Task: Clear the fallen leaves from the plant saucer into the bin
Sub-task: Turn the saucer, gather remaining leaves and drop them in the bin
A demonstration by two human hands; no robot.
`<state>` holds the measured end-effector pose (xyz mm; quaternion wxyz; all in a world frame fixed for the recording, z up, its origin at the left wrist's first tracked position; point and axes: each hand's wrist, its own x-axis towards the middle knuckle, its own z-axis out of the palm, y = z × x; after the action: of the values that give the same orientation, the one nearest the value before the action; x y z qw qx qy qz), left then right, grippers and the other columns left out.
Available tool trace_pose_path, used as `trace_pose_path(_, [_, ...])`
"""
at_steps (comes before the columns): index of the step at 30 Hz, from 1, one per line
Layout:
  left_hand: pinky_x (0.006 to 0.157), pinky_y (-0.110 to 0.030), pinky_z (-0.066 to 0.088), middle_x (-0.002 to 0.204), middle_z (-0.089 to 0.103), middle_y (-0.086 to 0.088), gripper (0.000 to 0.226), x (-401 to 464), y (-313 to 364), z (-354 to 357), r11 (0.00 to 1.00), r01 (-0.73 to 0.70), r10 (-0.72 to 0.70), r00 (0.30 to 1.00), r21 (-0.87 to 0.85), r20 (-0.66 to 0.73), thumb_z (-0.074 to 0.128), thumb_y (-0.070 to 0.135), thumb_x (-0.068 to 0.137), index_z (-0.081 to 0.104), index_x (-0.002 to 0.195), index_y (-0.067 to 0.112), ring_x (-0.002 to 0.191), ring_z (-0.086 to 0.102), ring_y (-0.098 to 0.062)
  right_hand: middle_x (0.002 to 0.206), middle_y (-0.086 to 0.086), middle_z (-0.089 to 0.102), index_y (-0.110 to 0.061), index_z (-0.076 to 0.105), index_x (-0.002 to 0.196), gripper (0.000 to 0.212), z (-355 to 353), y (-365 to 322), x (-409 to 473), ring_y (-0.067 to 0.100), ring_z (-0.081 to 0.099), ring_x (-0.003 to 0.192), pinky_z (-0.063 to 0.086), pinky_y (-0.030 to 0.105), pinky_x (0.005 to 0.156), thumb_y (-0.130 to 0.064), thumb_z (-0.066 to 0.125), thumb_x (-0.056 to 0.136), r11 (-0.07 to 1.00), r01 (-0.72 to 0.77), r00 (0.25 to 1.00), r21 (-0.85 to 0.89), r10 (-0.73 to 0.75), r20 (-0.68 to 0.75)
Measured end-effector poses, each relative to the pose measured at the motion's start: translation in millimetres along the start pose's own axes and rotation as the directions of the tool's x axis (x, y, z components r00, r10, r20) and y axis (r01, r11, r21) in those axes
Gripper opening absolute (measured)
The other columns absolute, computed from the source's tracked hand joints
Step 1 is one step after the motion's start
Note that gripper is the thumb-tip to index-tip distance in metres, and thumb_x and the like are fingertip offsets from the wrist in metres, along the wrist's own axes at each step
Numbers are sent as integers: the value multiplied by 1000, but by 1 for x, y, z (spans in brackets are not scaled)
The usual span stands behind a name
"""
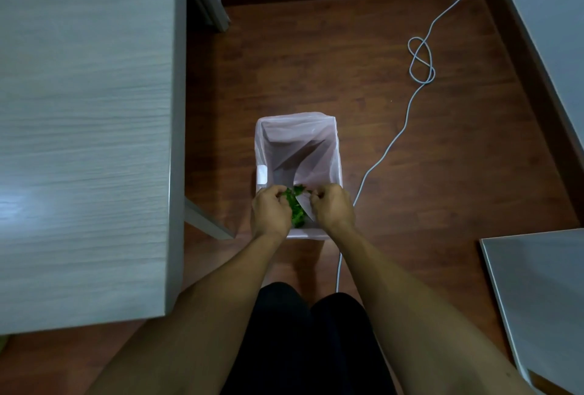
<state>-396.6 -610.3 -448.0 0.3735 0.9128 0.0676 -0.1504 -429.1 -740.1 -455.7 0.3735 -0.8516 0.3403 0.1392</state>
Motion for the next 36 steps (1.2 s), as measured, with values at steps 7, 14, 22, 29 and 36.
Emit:
trace_pose_path(7, [86,-36,57,107,75,-6,26,-23,23,-21,999,23,-23,1000,-25,20,58,17,89,73,110,19,97,69,-26,106,11,71,-21,60,97,16,-26,-13,-24,36,64,96,46,32,75,-12,54,85,990,18,999,138,-11,-51])
trace_pose_path(14, [80,-27,51,100,75,-11,23,-80,103,-80,994,16,-11,999,-106,40,57,8,88,74,103,13,93,69,-30,101,12,75,-9,71,97,21,-104,-48,-85,31,66,94,48,29,76,-8,54,86,985,73,994,156,-59,-93])
trace_pose_path(22, [89,-29,52,111,74,-7,30,-143,194,-183,996,-30,34,999,-84,40,57,18,89,71,116,20,104,67,-28,86,10,73,-15,66,81,13,-203,-108,-180,24,53,76,39,27,70,-10,54,86,981,82,990,174,-60,-125])
trace_pose_path(29, [85,-30,52,106,75,-4,27,-157,212,-246,994,-96,96,995,-51,9,59,26,87,72,110,22,98,69,-25,83,8,73,-11,67,82,14,-236,-158,-218,30,62,80,50,34,69,-11,54,86,977,168,979,133,-149,-142])
trace_pose_path(36, [92,-27,50,111,75,-5,28,-135,195,-318,994,-72,67,996,-83,-57,60,23,88,72,113,18,102,69,-24,88,3,71,-15,72,93,19,-221,-224,-230,21,61,82,42,25,71,-11,53,93,961,244,967,132,-231,-108])
